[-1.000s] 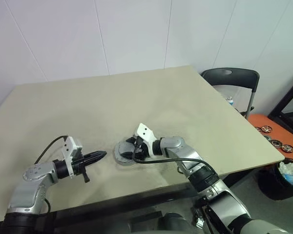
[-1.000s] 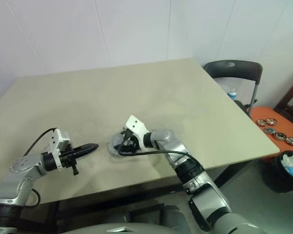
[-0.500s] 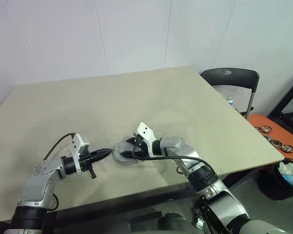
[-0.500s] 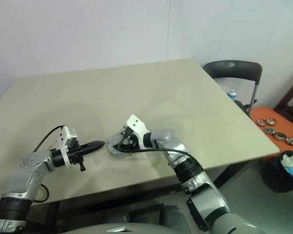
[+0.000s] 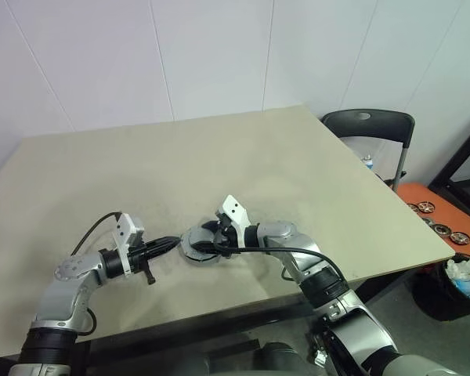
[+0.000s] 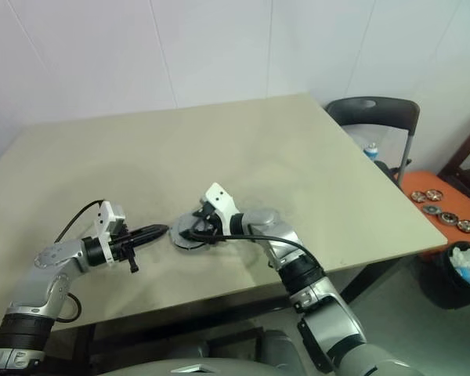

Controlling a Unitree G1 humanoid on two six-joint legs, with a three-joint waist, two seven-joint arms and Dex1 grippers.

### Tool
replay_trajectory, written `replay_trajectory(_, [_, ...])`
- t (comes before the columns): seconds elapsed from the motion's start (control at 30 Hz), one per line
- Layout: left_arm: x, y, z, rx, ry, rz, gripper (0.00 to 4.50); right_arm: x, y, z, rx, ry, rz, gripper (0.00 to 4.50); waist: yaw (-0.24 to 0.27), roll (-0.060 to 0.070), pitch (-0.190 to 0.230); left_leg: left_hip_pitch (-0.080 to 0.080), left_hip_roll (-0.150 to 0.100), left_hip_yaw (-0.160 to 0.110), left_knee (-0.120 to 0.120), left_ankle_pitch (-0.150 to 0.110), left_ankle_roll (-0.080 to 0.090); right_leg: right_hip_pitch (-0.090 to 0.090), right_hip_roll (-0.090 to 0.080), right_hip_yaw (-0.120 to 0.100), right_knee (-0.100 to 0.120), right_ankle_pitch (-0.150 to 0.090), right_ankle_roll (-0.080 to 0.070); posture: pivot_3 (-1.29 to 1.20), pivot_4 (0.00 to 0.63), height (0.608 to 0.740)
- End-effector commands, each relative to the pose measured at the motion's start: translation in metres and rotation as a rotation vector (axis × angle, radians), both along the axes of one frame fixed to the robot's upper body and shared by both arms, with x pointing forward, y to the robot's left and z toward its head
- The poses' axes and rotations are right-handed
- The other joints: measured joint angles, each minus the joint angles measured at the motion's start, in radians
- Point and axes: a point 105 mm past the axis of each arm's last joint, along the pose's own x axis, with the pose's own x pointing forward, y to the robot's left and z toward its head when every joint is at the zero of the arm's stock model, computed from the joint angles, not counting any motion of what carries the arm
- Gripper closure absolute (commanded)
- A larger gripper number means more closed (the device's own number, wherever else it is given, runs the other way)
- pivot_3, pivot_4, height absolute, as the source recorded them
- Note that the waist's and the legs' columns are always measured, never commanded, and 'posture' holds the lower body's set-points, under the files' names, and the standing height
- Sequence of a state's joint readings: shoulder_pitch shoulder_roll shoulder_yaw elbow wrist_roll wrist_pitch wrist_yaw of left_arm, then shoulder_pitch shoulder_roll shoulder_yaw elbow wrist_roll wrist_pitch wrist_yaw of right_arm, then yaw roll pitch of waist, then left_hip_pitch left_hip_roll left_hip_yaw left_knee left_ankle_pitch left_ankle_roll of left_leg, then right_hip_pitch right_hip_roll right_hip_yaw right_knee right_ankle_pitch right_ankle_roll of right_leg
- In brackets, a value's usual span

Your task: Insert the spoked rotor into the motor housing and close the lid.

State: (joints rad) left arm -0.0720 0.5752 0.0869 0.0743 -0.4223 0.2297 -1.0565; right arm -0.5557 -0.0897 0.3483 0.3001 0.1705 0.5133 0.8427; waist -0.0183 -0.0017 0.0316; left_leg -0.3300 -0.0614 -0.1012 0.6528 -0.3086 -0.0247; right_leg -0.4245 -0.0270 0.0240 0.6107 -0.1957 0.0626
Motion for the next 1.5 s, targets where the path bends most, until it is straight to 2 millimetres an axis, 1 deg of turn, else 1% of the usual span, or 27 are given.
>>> replay_trajectory(0.03, [0.003,-0.003,0.007,0.008,-0.037,-0.008,4.5,0.004,0.004,0.01,-0.012,-0.088,0.005,1.49,0.0,0.0,0.0,0.0,0.0,0.0,0.0,0.0,0.0,0.0,0.0,0.0,0.0,0.0,0.0,0.0,0.0,0.74])
replay_trajectory(0.23, [0.005,-0.001,0.006,0.019,-0.033,0.003,4.5,-0.003,0.004,-0.005,-0.079,-0.054,0.036,1.49,0.0,0.0,0.0,0.0,0.0,0.0,0.0,0.0,0.0,0.0,0.0,0.0,0.0,0.0,0.0,0.0,0.0,0.74])
replay_trajectory(0.37, [0.005,-0.001,0.006,0.021,-0.034,0.005,4.5,-0.011,0.004,-0.012,-0.106,-0.015,0.082,1.49,0.0,0.0,0.0,0.001,0.0,0.0,0.0,0.0,0.0,0.0,0.0,0.0,0.0,0.0,0.0,0.0,0.0,0.74])
replay_trajectory(0.43, [0.005,-0.001,0.005,0.023,-0.034,0.006,4.5,-0.012,0.003,-0.013,-0.11,-0.012,0.09,1.49,0.0,0.0,0.0,0.001,0.0,0.0,-0.001,0.0,0.0,0.0,0.0,0.0,0.0,0.0,0.0,0.0,0.0,0.74])
replay_trajectory(0.6, [0.006,-0.001,0.005,0.026,-0.035,0.007,4.5,-0.009,0.002,-0.013,-0.115,-0.031,0.073,1.49,0.0,0.0,0.0,0.001,0.0,0.001,-0.002,0.0,0.0,0.0,0.0,0.0,-0.001,0.0,0.0,0.0,0.0,0.74])
replay_trajectory(0.7, [0.008,-0.003,0.004,0.034,-0.04,0.008,4.5,-0.001,-0.002,-0.017,-0.17,-0.078,0.031,1.49,0.0,0.0,0.0,0.001,0.0,0.001,-0.002,0.0,0.0,0.0,0.0,0.0,-0.001,0.0,0.0,0.0,0.0,0.74])
replay_trajectory(0.93, [0.011,-0.008,0.005,0.04,-0.05,0.004,4.5,0.01,-0.005,-0.018,-0.202,-0.129,-0.037,1.49,0.0,0.0,0.0,0.01,0.0,0.001,-0.002,0.0,0.0,0.009,0.0,0.001,0.0,-0.004,0.001,0.0,0.0,0.74])
replay_trajectory(1.03, [0.011,-0.009,0.005,0.044,-0.05,0.003,4.5,0.009,-0.006,-0.02,-0.221,-0.116,-0.019,1.49,0.0,-0.001,0.0,0.012,0.0,0.001,-0.002,0.0,0.0,0.011,0.0,0.0,0.0,-0.005,0.001,0.0,0.0,0.74])
replay_trajectory(1.17, [0.012,-0.01,0.006,0.047,-0.055,0.001,4.5,0.013,-0.008,-0.019,-0.227,-0.129,-0.04,1.49,0.0,-0.001,0.0,0.012,0.0,0.001,-0.002,0.0,0.0,0.011,0.0,0.0,-0.001,-0.005,0.001,0.0,0.0,0.74])
replay_trajectory(1.27, [0.013,-0.012,0.005,0.05,-0.055,-0.001,4.5,0.013,-0.009,-0.02,-0.232,-0.122,-0.034,1.49,0.001,-0.001,0.0,0.012,0.0,0.001,-0.002,0.0,0.0,0.011,0.0,0.0,-0.001,-0.005,0.001,0.0,0.0,0.74])
replay_trajectory(1.5, [0.014,-0.014,0.006,0.052,-0.059,-0.006,4.5,0.011,-0.019,-0.027,-0.285,-0.11,-0.011,1.49,0.002,-0.001,0.0,0.012,0.0,0.0,-0.002,0.0,0.0,0.011,0.0,0.0,-0.001,-0.005,0.001,0.0,0.0,0.74])
